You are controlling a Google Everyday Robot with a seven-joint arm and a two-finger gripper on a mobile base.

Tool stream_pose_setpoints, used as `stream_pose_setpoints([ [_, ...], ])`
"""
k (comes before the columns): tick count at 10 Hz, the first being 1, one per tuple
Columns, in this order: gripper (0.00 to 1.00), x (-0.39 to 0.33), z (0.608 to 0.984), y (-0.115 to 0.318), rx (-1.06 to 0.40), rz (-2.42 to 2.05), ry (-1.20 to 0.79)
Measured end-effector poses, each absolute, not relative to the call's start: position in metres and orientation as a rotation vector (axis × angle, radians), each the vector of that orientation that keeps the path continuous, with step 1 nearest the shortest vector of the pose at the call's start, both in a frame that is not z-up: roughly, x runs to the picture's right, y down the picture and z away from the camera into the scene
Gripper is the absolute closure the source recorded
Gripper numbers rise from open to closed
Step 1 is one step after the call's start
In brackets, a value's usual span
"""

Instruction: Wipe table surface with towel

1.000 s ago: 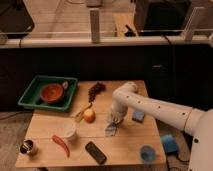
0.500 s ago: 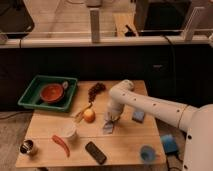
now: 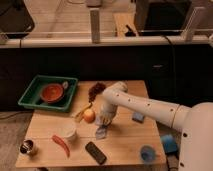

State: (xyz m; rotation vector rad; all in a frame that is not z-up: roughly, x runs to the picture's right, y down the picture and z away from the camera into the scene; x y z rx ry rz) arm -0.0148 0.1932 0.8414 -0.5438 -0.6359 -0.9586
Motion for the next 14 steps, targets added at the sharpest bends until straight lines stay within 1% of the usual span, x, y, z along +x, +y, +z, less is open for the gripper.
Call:
stream_pose_setpoints([
  [3, 0.96, 0.007, 0.821, 0.209, -0.555, -0.937, -0.63],
  [5, 0.96, 0.047, 0.807, 0.217, -0.561, -0.903, -0.604],
  [7, 0.96, 0.088, 0.803, 0.22, -0.567, -0.873, -0.561],
  [9, 0.96, 0.131, 0.81, 0.209, -0.562, -0.842, -0.507],
  [11, 0.96, 0.148, 0.828, 0.186, -0.545, -0.83, -0.48],
  [14, 0.96, 0.136, 0.85, 0.163, -0.52, -0.836, -0.488],
])
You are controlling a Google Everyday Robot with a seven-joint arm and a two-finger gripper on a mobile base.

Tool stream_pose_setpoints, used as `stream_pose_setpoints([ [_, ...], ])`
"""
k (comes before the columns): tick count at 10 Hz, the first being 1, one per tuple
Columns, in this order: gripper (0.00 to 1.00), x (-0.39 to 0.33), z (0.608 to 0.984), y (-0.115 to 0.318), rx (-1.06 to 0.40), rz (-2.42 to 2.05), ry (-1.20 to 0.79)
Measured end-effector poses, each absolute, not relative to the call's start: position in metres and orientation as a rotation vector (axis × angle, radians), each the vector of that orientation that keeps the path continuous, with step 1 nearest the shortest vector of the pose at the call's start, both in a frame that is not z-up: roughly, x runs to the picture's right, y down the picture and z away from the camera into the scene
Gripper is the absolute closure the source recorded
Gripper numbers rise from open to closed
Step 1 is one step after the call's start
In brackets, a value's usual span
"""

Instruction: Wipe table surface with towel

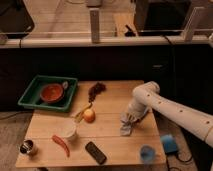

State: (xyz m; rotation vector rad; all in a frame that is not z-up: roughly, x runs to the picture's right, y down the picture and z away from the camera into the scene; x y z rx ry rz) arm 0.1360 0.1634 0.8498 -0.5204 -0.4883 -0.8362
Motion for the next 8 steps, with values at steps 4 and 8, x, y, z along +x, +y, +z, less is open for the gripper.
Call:
stream_pose_setpoints([
  [4, 0.96, 0.065, 0.874, 0.149, -0.476, -0.867, -0.564],
  [8, 0.96, 0.009, 0.858, 0.162, -0.439, -0.925, -0.695],
])
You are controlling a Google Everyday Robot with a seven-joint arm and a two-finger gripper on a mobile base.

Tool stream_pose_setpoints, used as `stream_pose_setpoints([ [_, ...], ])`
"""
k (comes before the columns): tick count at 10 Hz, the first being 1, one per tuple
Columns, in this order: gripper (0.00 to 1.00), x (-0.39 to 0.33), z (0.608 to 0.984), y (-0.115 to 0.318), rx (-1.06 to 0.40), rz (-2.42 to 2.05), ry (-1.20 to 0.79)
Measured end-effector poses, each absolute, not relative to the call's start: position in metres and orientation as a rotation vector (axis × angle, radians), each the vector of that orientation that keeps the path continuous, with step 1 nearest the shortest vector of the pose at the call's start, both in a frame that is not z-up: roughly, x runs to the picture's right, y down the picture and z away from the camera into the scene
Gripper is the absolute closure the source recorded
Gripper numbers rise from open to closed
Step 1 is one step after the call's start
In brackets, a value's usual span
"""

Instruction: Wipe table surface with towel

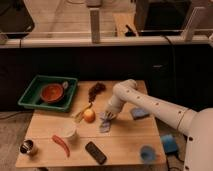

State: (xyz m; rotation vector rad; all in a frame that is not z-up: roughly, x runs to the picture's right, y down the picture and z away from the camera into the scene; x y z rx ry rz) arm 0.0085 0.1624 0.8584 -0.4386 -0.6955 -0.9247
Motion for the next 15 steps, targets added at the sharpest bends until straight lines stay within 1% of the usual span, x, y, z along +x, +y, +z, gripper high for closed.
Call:
stream_pose_setpoints([
  [4, 0.96, 0.014, 0.818, 0.211, -0.491, -0.962, -0.74],
  [8, 0.96, 0.074, 0.801, 0.228, -0.549, -0.91, -0.661],
  [10, 0.96, 0.111, 0.801, 0.225, -0.567, -0.857, -0.61],
  [12, 0.96, 0.132, 0.809, 0.21, -0.559, -0.829, -0.559],
  [13, 0.96, 0.134, 0.819, 0.195, -0.541, -0.826, -0.54],
  [15, 0.96, 0.124, 0.833, 0.18, -0.521, -0.84, -0.535],
])
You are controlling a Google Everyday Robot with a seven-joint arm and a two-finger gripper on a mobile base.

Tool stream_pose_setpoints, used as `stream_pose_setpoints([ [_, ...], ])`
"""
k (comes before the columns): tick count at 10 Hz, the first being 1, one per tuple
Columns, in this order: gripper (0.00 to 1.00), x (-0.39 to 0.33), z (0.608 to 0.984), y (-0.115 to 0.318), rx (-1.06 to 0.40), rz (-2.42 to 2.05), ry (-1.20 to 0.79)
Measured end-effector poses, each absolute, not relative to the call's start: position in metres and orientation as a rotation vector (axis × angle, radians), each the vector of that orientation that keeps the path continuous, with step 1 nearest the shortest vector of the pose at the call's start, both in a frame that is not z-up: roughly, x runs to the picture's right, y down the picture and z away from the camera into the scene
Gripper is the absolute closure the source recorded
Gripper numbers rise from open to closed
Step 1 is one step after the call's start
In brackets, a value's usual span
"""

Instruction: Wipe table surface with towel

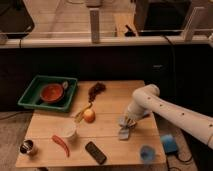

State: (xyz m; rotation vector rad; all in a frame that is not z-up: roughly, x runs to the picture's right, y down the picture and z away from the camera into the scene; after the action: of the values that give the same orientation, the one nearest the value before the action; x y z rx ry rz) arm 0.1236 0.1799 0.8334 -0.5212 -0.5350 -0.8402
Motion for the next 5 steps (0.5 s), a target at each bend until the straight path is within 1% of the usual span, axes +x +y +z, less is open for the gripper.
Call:
stream_pose_setpoints([
  [3, 0.96, 0.076, 0.859, 0.17, -0.5, -0.872, -0.574],
  [5, 0.96, 0.041, 0.866, 0.171, -0.488, -0.903, -0.634],
])
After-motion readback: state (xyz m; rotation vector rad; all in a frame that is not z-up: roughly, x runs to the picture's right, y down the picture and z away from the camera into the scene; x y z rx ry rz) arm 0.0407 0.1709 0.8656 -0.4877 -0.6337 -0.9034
